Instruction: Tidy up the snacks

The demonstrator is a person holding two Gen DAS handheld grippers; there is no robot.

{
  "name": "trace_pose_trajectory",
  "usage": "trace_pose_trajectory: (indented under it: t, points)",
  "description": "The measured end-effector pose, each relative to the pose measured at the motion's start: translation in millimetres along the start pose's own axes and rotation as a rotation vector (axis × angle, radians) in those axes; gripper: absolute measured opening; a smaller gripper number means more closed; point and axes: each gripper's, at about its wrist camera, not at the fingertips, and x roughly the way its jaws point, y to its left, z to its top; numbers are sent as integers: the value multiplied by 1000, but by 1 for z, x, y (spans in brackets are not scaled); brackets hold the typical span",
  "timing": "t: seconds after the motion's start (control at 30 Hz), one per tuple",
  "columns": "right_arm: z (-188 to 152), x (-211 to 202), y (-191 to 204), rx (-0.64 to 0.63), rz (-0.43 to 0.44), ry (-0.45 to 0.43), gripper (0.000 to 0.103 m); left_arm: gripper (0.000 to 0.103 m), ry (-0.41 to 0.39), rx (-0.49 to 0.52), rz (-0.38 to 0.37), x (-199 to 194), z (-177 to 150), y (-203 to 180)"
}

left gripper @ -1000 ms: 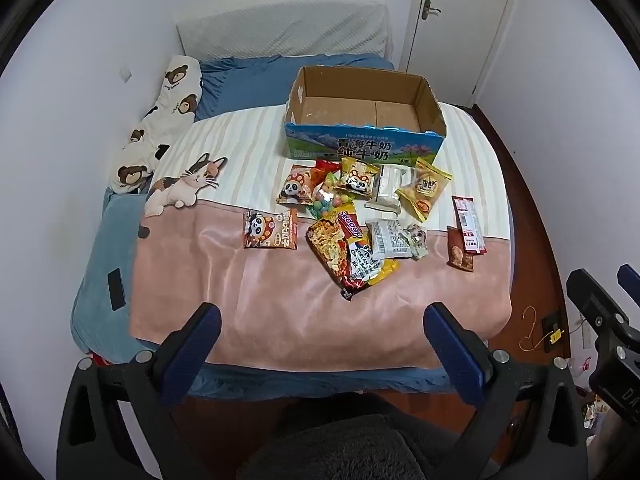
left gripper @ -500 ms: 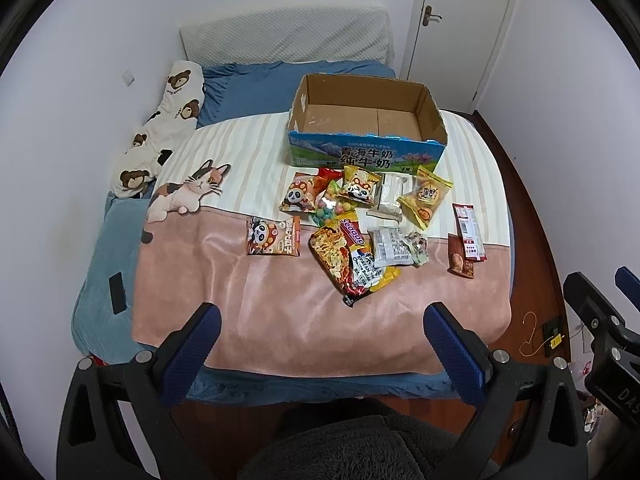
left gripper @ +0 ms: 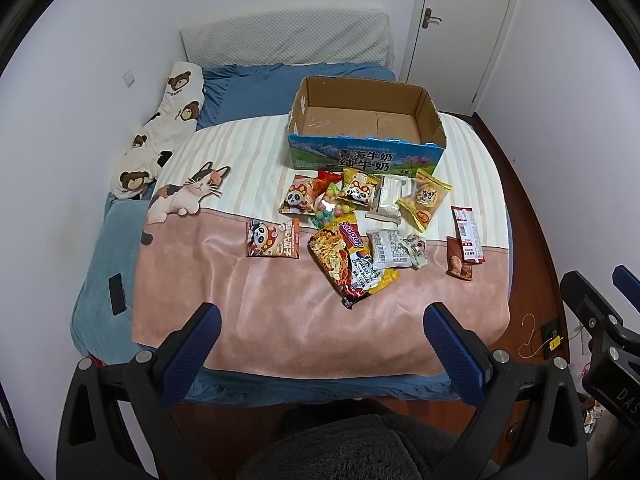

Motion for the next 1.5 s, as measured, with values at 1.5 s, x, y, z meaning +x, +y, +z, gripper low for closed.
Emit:
trace_pose_trajectory:
  t: [1.5]
  points:
    - [-1, -1, -11, 26, 24, 4, 103, 103, -23, -19, 5, 2, 6, 2]
